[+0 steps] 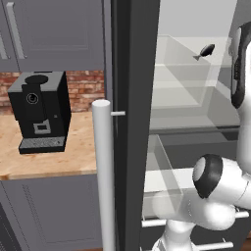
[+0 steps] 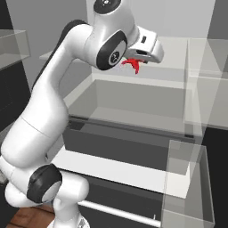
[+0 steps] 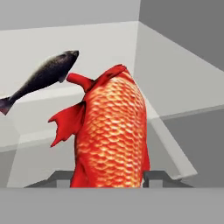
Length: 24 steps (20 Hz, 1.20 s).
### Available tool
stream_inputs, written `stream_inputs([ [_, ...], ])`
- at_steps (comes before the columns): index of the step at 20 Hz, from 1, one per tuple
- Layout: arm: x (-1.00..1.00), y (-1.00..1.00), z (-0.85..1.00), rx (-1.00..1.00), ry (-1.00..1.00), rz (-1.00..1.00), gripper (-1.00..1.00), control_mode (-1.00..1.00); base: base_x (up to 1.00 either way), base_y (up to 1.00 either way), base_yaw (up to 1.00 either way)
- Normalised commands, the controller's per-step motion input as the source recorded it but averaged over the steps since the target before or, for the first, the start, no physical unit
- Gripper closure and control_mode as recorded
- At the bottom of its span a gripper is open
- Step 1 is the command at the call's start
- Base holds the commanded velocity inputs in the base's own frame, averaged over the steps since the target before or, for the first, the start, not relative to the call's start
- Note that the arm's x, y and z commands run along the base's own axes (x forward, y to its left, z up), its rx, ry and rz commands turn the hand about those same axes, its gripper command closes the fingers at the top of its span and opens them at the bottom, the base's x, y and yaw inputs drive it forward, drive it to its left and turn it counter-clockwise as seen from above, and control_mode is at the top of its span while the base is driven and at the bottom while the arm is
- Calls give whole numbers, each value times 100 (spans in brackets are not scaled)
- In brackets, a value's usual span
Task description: Gather the carrot and eggplant from the fridge and place them on a tray on the dining counter. Then gather the fishs from the fridge and place them on the other tray.
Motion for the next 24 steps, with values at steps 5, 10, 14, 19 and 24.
stream_inputs([
  [5, -83, 11, -10, 0, -6, 0, 100, -100, 0, 0, 0],
  [10, -81, 10, -26, -2, -2, 0, 100, -100, 0, 0, 0],
  [14, -80, 6, -42, -4, 0, 0, 100, -100, 0, 0, 0],
  [19, -61, 4, -49, -3, 0, 2, 100, -100, 0, 0, 0],
  [24, -25, 28, -52, -4, 5, 7, 100, -100, 0, 0, 0],
])
